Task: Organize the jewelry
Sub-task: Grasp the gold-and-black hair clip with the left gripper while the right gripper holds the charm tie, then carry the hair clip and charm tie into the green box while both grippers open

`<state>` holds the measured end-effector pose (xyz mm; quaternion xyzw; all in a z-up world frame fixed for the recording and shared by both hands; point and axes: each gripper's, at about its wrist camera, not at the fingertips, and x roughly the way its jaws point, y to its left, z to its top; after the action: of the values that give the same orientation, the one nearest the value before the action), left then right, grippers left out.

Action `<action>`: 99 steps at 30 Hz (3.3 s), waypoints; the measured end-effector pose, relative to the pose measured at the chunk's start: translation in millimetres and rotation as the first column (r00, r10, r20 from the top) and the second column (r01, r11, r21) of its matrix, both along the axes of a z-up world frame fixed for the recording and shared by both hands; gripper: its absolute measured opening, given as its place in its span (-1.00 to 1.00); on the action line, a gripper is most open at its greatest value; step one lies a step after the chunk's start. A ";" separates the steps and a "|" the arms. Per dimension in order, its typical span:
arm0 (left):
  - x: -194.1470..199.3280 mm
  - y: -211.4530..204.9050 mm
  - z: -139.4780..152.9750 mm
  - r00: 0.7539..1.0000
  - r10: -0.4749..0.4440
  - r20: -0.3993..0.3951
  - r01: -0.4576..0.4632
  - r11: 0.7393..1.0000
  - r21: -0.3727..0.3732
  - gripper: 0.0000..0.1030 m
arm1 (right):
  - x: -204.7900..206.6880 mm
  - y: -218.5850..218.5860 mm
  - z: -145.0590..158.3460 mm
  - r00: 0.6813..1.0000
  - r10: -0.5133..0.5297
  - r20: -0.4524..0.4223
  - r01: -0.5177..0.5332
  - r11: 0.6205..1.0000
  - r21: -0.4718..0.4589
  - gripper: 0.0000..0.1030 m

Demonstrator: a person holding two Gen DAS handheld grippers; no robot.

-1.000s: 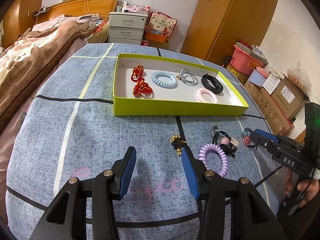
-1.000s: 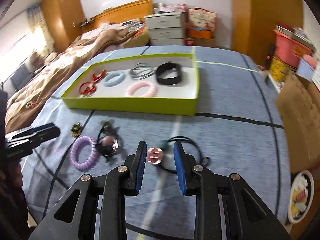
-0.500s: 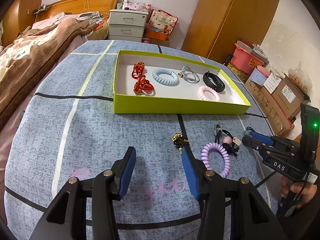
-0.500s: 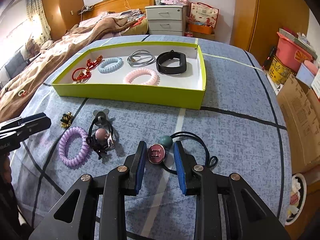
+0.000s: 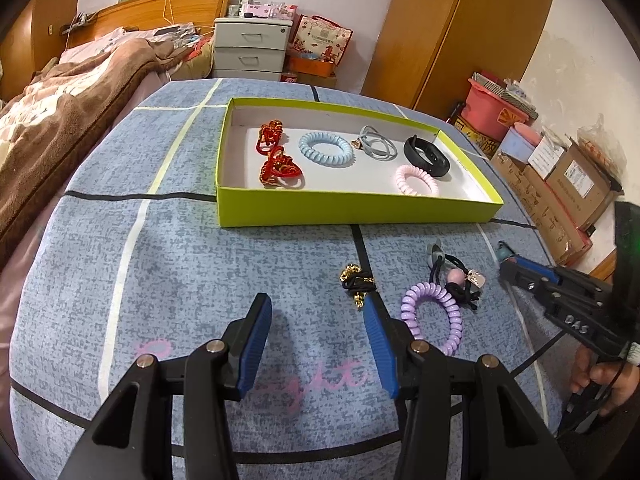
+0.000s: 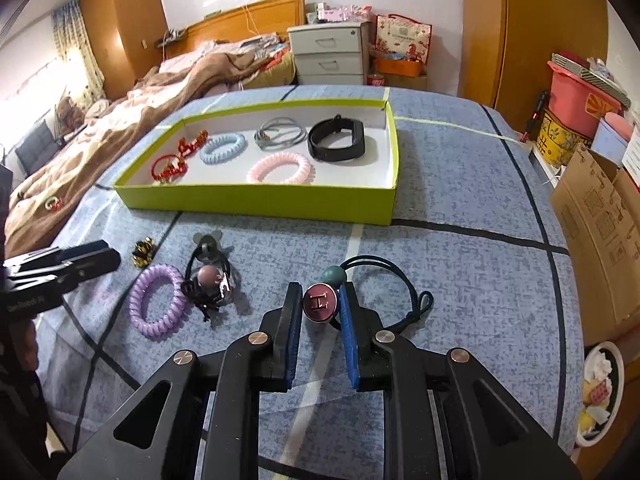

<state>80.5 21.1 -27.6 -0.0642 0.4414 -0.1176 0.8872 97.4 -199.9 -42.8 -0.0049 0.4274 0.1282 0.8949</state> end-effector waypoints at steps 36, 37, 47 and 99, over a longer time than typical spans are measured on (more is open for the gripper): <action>13.3 -30.5 -3.6 0.997 -0.068 0.028 0.063 0.989 0.134 -0.67 | -6.7 0.9 6.5 1.000 0.015 0.014 -0.015 0.999 0.046 -0.62; 12.7 -30.6 -3.4 0.997 -0.069 0.029 0.064 0.989 0.134 -0.67 | -7.3 0.8 6.7 1.000 0.015 0.013 -0.015 0.999 0.045 -0.62; 7.3 -20.0 5.4 0.997 -0.059 0.044 0.056 0.997 0.061 -0.68 | -9.2 -0.8 9.9 1.000 0.007 0.027 -0.008 0.999 0.054 -0.62; 100.4 -36.2 10.3 0.997 -0.079 -0.002 0.080 0.997 0.016 -0.67 | 102.7 19.6 3.9 0.994 0.100 -0.033 -0.102 0.994 -0.039 -0.62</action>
<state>180.9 -15.2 -17.3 -0.0395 0.4451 -0.1492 0.8821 200.1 -180.3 -38.9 -0.0426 0.4431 0.1648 0.8802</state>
